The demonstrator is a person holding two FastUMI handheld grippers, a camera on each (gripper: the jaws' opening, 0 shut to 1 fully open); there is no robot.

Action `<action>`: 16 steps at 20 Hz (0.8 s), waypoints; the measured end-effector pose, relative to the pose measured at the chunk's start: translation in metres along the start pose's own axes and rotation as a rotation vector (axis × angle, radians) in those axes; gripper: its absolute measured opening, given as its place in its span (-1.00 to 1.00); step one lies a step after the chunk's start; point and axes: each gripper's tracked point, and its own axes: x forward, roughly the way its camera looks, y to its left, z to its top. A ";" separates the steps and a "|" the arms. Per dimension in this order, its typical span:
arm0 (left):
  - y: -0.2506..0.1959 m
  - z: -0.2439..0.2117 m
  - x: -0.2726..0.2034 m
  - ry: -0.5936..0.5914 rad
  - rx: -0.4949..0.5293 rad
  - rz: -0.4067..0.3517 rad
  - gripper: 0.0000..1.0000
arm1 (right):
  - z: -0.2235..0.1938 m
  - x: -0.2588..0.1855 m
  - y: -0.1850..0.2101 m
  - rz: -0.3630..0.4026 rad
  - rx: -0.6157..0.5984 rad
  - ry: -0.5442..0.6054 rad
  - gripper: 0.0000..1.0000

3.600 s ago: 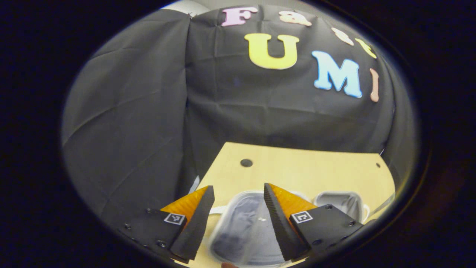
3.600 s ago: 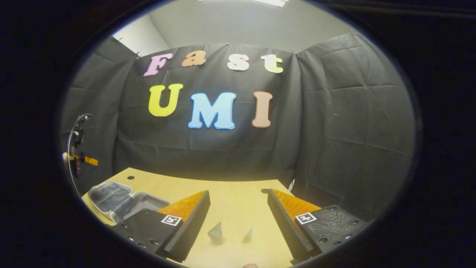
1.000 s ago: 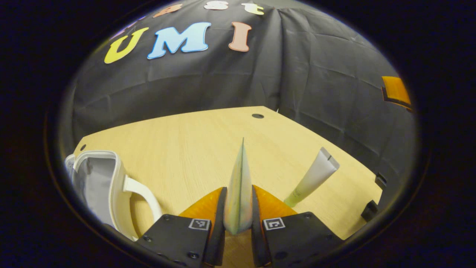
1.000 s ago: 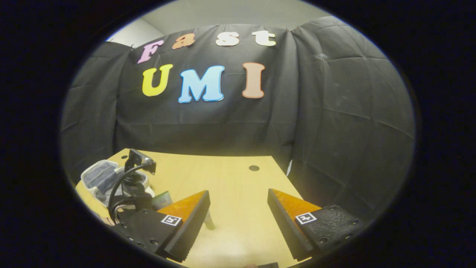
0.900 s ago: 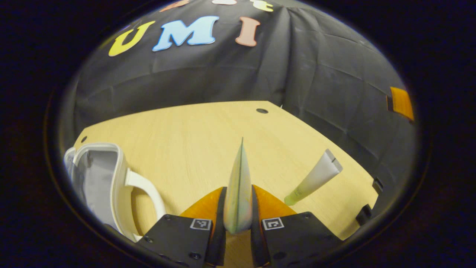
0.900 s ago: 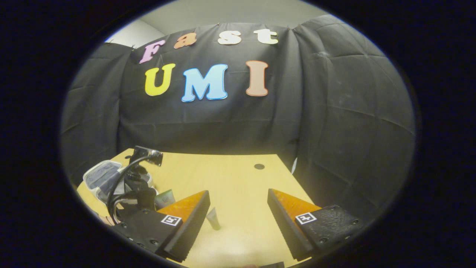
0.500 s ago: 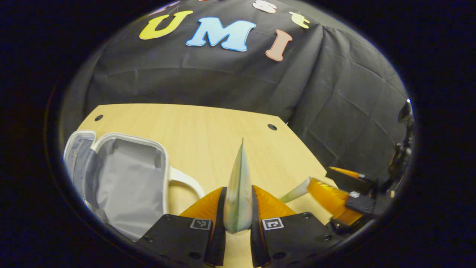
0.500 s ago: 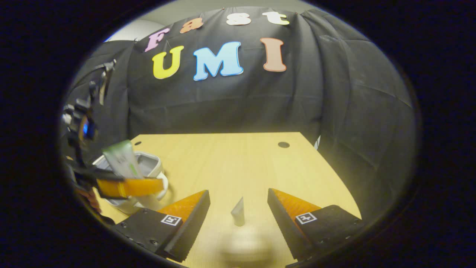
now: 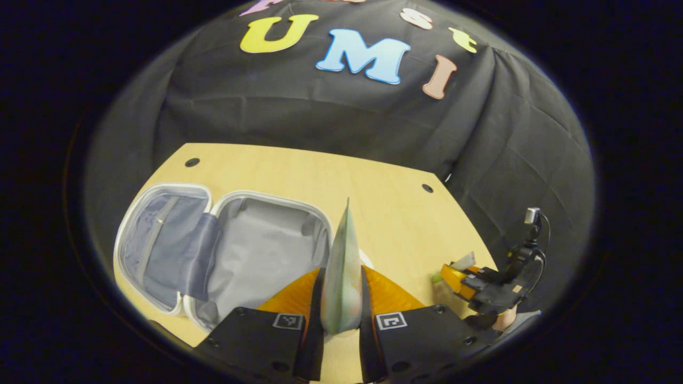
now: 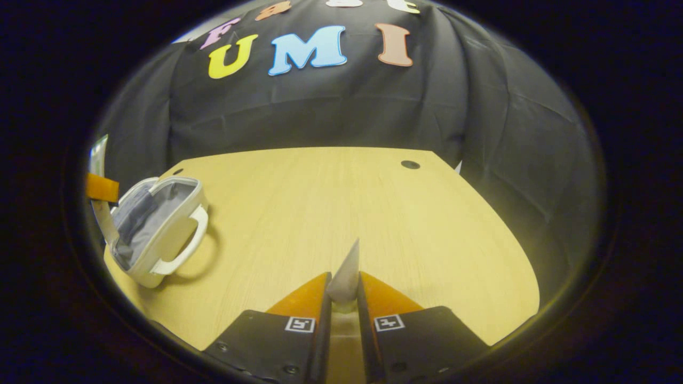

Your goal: First open the suitcase, pack the skin care products into it, and then close the suitcase.

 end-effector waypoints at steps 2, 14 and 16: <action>0.028 -0.004 0.003 0.043 0.013 0.042 -0.30 | -0.001 -0.014 0.011 0.012 0.026 0.010 -0.58; 0.137 -0.063 0.066 0.347 0.115 0.149 -0.08 | 0.041 -0.117 0.160 0.243 0.149 -0.007 -0.67; 0.140 -0.051 0.061 0.300 0.134 0.148 0.42 | 0.046 -0.120 0.190 0.288 0.135 -0.002 -0.59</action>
